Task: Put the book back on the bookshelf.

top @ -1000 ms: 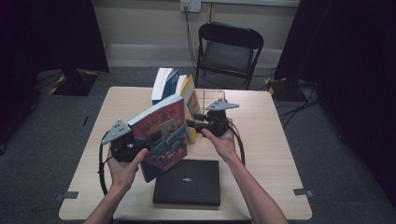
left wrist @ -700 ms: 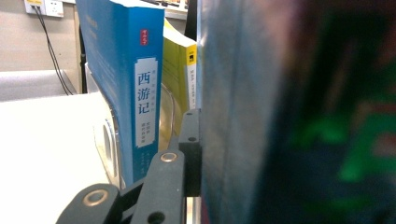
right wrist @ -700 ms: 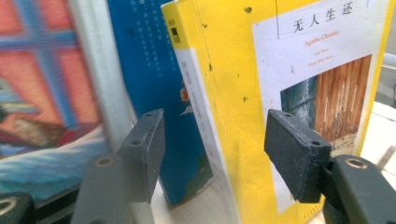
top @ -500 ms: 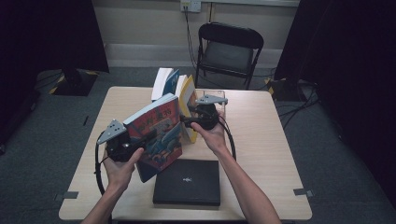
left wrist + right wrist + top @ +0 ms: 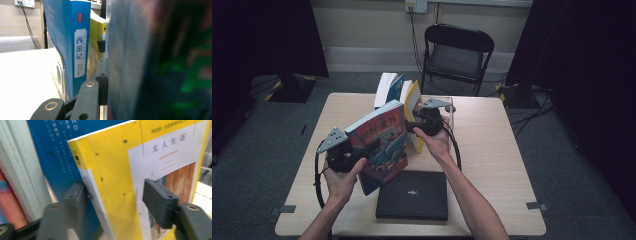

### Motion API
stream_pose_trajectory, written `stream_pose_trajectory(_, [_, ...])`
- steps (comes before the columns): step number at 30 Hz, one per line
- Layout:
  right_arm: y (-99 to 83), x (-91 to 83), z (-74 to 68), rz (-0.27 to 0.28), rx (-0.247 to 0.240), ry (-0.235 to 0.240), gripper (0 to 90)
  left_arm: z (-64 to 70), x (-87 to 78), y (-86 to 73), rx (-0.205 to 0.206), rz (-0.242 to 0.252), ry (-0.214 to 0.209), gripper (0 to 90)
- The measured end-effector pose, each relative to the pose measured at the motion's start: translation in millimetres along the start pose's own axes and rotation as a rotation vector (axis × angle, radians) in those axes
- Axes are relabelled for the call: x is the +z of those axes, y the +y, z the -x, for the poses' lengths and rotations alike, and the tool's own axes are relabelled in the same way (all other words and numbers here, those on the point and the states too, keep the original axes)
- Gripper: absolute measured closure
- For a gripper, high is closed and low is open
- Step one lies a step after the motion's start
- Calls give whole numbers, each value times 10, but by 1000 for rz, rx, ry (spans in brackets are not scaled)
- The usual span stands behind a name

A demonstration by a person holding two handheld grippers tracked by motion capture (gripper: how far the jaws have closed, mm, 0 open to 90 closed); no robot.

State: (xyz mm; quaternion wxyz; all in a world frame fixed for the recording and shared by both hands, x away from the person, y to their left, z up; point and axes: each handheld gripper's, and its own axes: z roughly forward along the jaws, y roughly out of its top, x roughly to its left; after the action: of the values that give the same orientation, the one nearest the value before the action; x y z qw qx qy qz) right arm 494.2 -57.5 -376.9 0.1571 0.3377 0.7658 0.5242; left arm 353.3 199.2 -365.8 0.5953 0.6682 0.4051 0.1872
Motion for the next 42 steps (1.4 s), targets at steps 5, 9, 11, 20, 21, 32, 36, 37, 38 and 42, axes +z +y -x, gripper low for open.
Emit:
stream_pose_trajectory(5, [-12, -46, -29, 10, -4, 18, 558, -1, -12, 3, -1, 7, 4, 745])
stream_pose_trajectory(9, [-45, -104, -4, 25, 7, 22, 602, -7, -18, 5, -5, 11, 4, 745])
stream_pose_trajectory(11, [-62, -146, 8, 31, 11, 20, 628, -8, -15, 4, -4, 9, 4, 745])
stream_pose_trajectory(20, [-126, -301, 41, 61, 23, -9, 692, 6, 5, -3, -5, 6, 7, 745])
stream_pose_trajectory(21, [-138, -329, 49, 68, 27, -16, 698, 8, 4, -3, -4, 6, 8, 745])
stream_pose_trajectory(32, [-222, -527, 158, 90, 61, -40, 724, 86, 148, 29, -8, 0, 43, 745])
stream_pose_trajectory(36, [-236, -556, 177, 95, 62, -44, 727, 118, 231, 34, -2, -5, 49, 746])
stream_pose_trajectory(37, [-238, -561, 178, 93, 65, -44, 727, 132, 259, 36, -2, -3, 51, 746])
stream_pose_trajectory(38, [-239, -565, 183, 93, 65, -45, 727, 147, 288, 42, 3, -7, 56, 745])
stream_pose_trajectory(42, [-239, -569, 187, 94, 68, -45, 728, 179, 387, 62, -1, -2, 59, 746])
